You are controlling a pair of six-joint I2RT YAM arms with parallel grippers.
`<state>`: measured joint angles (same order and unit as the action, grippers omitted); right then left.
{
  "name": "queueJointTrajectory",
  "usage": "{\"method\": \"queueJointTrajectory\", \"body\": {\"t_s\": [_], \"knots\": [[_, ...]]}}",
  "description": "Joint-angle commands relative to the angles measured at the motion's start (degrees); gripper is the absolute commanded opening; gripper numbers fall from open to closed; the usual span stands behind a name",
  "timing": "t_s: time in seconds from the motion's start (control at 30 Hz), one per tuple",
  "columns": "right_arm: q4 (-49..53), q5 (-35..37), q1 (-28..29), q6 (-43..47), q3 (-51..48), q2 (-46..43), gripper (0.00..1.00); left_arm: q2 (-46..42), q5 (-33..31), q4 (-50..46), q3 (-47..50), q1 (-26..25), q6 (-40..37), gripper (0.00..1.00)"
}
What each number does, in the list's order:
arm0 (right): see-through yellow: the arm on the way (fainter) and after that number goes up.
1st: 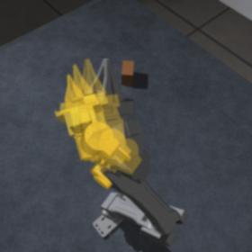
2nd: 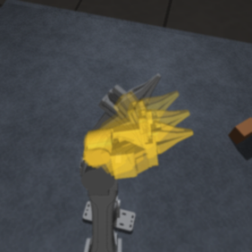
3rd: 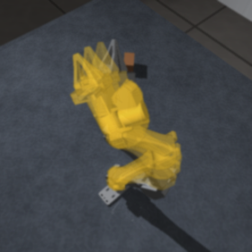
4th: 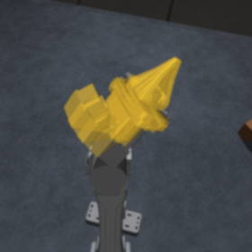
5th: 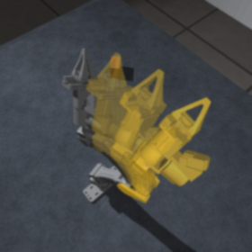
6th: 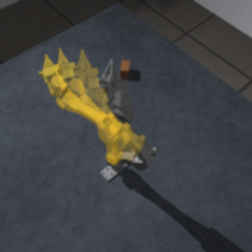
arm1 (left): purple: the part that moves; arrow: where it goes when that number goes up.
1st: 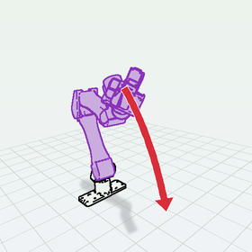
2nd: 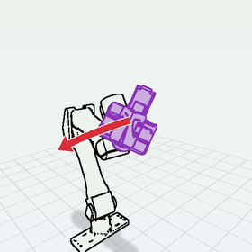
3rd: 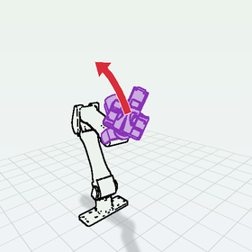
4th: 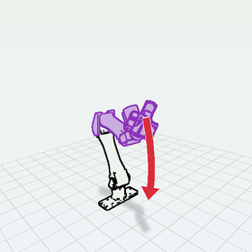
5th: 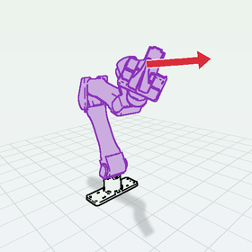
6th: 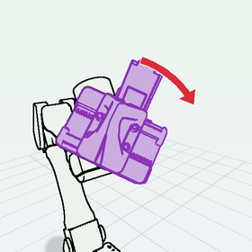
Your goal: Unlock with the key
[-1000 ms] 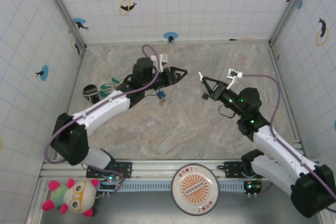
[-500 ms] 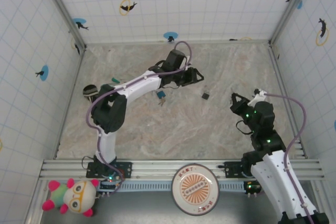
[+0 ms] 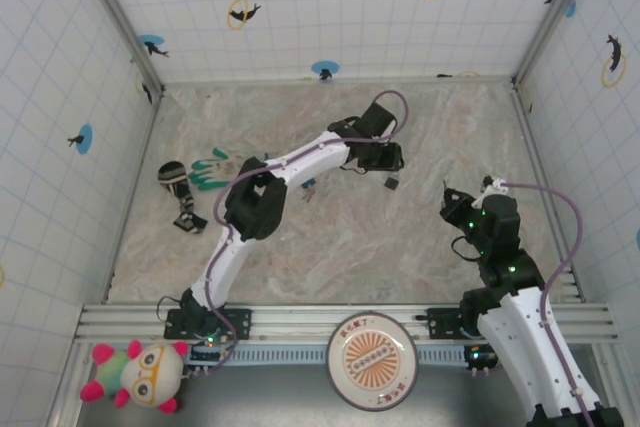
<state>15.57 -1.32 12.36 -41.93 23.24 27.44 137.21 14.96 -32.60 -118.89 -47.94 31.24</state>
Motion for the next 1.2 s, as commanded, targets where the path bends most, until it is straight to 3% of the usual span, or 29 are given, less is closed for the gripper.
{"method": "queueJointTrajectory", "body": {"t_s": [0.0,0.3,0.87,1.1,1.17], "knots": [[0.3,0.1,-0.3,0.4,-1.4,0.7,0.0,3.6,-4.2,-6.1,-4.1,-1.0,-2.9,0.54],[-1.2,-0.1,-0.4,0.0,-2.1,2.2,0.0,7.4,-12.4,-10.2,-7.9,-2.9,-3.1,0.56],[-3.9,-0.1,-0.6,-0.7,-4.0,5.0,0.0,11.6,-20.5,-14.9,-10.6,-7.0,-5.8,0.51],[-4.3,0.1,-0.6,-1.5,-4.8,4.9,0.0,10.0,-20.5,-15.4,-7.2,-7.1,-5.9,0.29],[-4.9,-0.2,-0.6,-1.7,-5.0,4.8,0.0,8.6,-21.3,-15.2,-5.0,-7.1,-5.9,0.28]]}}
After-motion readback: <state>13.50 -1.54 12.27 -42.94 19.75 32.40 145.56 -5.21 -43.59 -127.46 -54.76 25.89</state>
